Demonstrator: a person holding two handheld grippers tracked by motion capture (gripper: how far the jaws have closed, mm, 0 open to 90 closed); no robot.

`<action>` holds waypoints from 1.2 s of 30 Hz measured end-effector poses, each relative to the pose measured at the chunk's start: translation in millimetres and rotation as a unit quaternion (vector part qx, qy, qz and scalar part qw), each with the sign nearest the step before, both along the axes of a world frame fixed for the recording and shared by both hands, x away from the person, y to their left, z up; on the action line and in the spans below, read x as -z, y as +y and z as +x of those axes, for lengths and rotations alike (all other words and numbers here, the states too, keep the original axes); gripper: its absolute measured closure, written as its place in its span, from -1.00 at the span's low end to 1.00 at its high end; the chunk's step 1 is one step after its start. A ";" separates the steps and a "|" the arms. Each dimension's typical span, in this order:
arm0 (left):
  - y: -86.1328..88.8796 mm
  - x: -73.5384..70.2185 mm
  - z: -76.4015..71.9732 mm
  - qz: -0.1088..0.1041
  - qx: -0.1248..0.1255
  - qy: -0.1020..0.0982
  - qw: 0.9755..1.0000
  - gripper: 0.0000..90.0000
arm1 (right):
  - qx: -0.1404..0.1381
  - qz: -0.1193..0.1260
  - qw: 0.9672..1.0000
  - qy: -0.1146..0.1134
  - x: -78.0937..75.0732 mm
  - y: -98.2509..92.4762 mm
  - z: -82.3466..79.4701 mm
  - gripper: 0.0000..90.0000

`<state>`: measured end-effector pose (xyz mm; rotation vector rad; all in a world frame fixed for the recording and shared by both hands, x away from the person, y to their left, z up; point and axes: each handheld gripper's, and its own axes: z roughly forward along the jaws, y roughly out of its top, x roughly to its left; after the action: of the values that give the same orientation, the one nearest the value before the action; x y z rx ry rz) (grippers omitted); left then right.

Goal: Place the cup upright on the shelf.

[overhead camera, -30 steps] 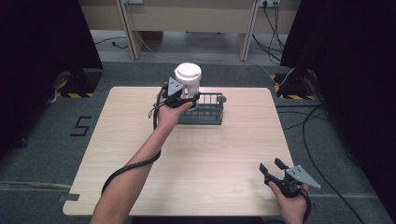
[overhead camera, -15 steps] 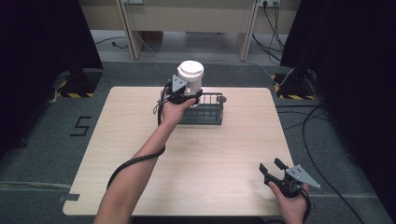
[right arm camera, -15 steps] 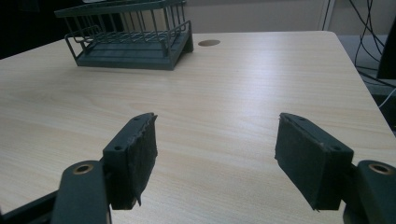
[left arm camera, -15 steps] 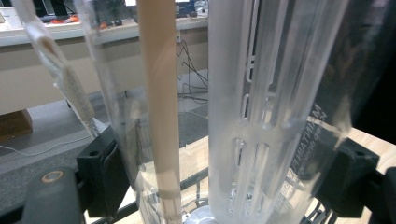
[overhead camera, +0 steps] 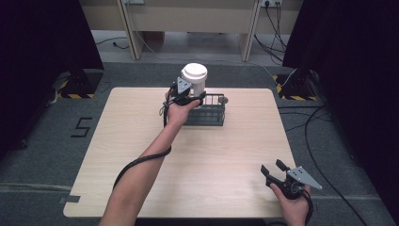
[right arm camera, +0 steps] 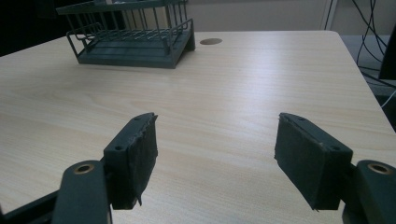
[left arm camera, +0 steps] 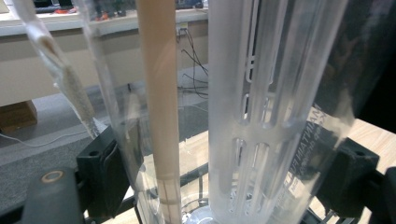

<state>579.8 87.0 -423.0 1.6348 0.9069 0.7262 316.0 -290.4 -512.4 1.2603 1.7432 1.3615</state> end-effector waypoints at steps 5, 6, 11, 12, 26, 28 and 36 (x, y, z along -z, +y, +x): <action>-2.1 6.8 1.5 0.002 -0.006 0.011 1.000 -0.61 | 0.000 -0.001 1.000 0.000 -0.1 0.1 -0.1 -0.32; -2.1 6.8 1.5 0.002 -0.006 0.011 1.000 -0.61 | -0.001 -0.001 1.000 0.000 -0.1 0.2 -0.1 -0.32; -4.6 14.3 3.0 0.004 -0.013 0.021 1.000 -0.61 | -0.001 -0.002 1.000 0.000 -0.1 0.4 -0.1 -0.32; -5.1 15.2 3.2 0.004 -0.014 0.022 1.000 -0.61 | -0.001 -0.001 1.000 0.001 -0.1 0.5 0.0 -0.32; -10.2 26.4 4.5 0.007 -0.022 0.035 0.999 -0.61 | -0.003 -0.004 1.000 0.001 -0.1 0.7 0.2 -0.32; -10.4 27.1 4.6 0.007 -0.022 0.036 0.999 -0.61 | -0.003 -0.004 1.000 0.001 -0.1 0.7 0.2 -0.32; -12.6 31.5 4.9 0.011 -0.024 0.039 0.999 -0.61 | -0.004 -0.004 1.000 0.001 -0.1 1.0 0.2 -0.32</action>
<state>584.8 74.3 -454.5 1.6752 1.0003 0.7113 316.2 -289.5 -512.3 1.2531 1.7550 1.3569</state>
